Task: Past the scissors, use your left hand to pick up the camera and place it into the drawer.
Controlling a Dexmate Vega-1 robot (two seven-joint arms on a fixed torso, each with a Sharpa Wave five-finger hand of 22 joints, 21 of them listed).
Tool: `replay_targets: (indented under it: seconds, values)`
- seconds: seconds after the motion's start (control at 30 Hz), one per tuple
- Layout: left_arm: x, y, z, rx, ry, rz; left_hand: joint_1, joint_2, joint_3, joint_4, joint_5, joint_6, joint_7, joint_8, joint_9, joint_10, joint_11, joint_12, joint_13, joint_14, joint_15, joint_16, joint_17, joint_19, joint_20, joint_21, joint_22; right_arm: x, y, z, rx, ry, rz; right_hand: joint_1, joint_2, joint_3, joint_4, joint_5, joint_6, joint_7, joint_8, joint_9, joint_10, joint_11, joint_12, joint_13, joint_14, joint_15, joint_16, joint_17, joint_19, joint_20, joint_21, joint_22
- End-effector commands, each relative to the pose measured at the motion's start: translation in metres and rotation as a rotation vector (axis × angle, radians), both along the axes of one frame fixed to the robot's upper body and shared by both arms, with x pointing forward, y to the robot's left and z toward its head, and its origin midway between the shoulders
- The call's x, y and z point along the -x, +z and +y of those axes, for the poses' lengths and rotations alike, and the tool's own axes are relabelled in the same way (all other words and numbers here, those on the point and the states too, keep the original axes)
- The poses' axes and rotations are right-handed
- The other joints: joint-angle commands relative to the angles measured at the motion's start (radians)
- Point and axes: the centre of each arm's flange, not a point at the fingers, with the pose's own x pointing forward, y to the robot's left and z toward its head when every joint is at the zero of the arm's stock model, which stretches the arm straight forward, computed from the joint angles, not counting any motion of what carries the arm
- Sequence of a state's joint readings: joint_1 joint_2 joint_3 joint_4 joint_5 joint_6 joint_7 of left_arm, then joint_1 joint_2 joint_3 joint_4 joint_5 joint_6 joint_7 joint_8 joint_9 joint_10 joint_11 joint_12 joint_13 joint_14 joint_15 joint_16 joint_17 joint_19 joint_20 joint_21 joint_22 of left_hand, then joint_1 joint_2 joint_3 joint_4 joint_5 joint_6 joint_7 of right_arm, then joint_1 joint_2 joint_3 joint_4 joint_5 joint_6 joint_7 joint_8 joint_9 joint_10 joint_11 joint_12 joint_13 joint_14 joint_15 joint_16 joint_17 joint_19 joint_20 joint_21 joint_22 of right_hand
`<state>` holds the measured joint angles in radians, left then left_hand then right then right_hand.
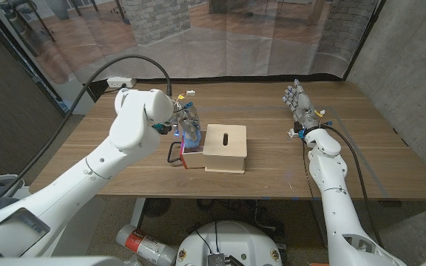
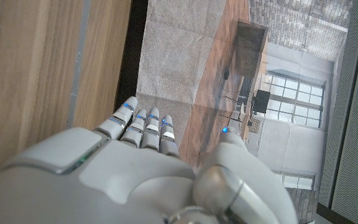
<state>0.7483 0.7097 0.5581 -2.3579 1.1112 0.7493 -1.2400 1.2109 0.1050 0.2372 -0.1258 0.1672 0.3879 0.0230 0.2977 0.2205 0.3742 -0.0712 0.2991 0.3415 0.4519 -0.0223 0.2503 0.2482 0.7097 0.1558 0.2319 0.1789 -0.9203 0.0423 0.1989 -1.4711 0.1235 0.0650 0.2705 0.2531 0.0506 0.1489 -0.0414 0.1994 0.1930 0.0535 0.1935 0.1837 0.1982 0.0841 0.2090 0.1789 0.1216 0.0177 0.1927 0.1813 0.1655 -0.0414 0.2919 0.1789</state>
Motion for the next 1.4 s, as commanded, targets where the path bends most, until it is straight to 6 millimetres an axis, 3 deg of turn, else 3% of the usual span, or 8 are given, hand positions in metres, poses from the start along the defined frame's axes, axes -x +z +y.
replay_targets:
  seconds: [0.03,0.2,0.4,0.47,0.63,0.83,1.0,1.4]
  values:
    - [-0.0037,-0.0019,-0.0013,0.0,0.009,0.009,-0.005,0.007,0.007,0.003,0.01,0.004,-0.005,0.0,0.002,0.004,-0.01,-0.004,0.006,-0.01,0.002,-0.006,0.005,-0.017,0.003,-0.009,0.006,-0.0009,-0.001,-0.0025,0.005,-0.001,0.006,0.002,0.008,0.003,-0.006,-0.001,0.011,-0.001,0.002,0.005,0.01,0.0,0.002,0.006,0.008,-0.002,-0.002,0.004,0.008,-0.007,-0.003,0.003]
    - [-0.0037,-0.002,-0.0027,-0.003,0.007,0.007,-0.017,-0.001,0.001,0.008,0.009,-0.007,-0.011,-0.007,0.001,-0.012,-0.014,-0.015,0.008,-0.046,0.016,-0.023,0.004,-0.048,0.018,-0.021,0.006,-0.0014,-0.0011,-0.0028,0.004,0.0,0.005,0.002,0.008,0.003,-0.006,-0.001,0.011,-0.001,0.002,0.005,0.01,-0.002,0.002,0.006,0.008,-0.002,-0.003,0.004,0.008,-0.006,-0.004,0.003]
    - [-0.003,-0.0015,-0.0062,-0.029,0.014,-0.002,-0.032,-0.019,-0.009,0.009,0.01,-0.035,-0.031,-0.027,0.0,-0.078,-0.021,-0.055,0.001,-0.119,0.054,-0.054,-0.009,-0.111,0.055,-0.036,0.009,-0.0015,-0.001,-0.002,0.003,0.007,0.001,0.002,0.008,0.003,-0.007,-0.002,0.011,-0.001,0.002,0.005,0.012,-0.001,0.003,0.006,0.008,-0.001,-0.003,0.004,0.009,-0.006,-0.005,0.003]
    - [-0.0027,-0.0014,-0.0069,-0.035,0.016,-0.002,-0.039,-0.023,-0.013,0.011,0.009,-0.041,-0.032,-0.032,0.0,-0.1,-0.035,-0.067,-0.004,-0.137,0.064,-0.06,-0.012,-0.132,0.059,-0.04,0.01,-0.0016,-0.0009,-0.002,0.002,0.006,0.001,0.002,0.008,0.003,-0.007,-0.002,0.012,-0.001,0.002,0.005,0.012,0.0,0.003,0.006,0.008,-0.002,-0.003,0.004,0.009,-0.006,-0.006,0.003]
    - [-0.0031,-0.0012,-0.0079,-0.037,0.019,0.001,-0.047,-0.026,-0.017,0.014,0.009,-0.053,-0.032,-0.039,-0.001,-0.115,-0.036,-0.076,-0.009,-0.151,0.067,-0.062,-0.016,-0.15,0.061,-0.042,0.011,-0.0025,-0.0005,-0.0023,0.002,0.007,0.001,0.001,0.008,0.002,-0.007,-0.002,0.013,-0.003,0.003,0.005,0.013,0.001,0.003,0.006,0.009,-0.002,-0.002,0.004,0.009,-0.005,-0.007,0.003]
    - [-0.004,-0.0005,-0.0086,-0.033,0.018,0.0,-0.051,-0.027,-0.019,0.016,0.009,-0.053,-0.031,-0.04,-0.001,-0.112,-0.038,-0.076,-0.012,-0.151,0.068,-0.061,-0.018,-0.154,0.061,-0.04,0.012,-0.0034,-0.0005,-0.0033,0.001,0.006,0.003,0.001,0.007,0.002,-0.008,-0.002,0.013,-0.004,0.003,0.005,0.013,-0.001,0.003,0.006,0.009,-0.002,-0.002,0.004,0.01,-0.005,-0.009,0.003]
    - [-0.0055,0.0018,-0.0076,-0.016,0.02,0.007,-0.057,-0.021,-0.019,0.019,0.011,-0.025,-0.037,-0.032,-0.001,-0.083,-0.036,-0.068,-0.017,-0.129,0.043,-0.049,-0.021,-0.148,0.058,-0.031,0.013,-0.004,-0.0005,-0.0048,-0.001,0.003,0.004,0.001,0.008,0.002,-0.008,-0.002,0.014,-0.004,0.003,0.005,0.013,-0.001,0.003,0.006,0.009,-0.002,-0.003,0.003,0.011,-0.005,-0.01,0.003]
    - [-0.0036,0.0073,-0.0021,0.026,0.027,-0.053,-0.053,0.014,-0.002,0.023,0.014,0.021,-0.038,-0.02,0.001,-0.024,-0.034,-0.053,-0.024,-0.091,0.02,-0.034,-0.024,-0.12,0.056,-0.013,0.014,-0.0044,-0.0023,-0.0079,-0.004,0.0,0.01,0.002,0.008,0.002,-0.009,-0.002,0.015,-0.005,0.003,0.005,0.014,0.0,0.003,0.006,0.01,-0.002,-0.003,0.003,0.012,-0.005,-0.013,0.003]
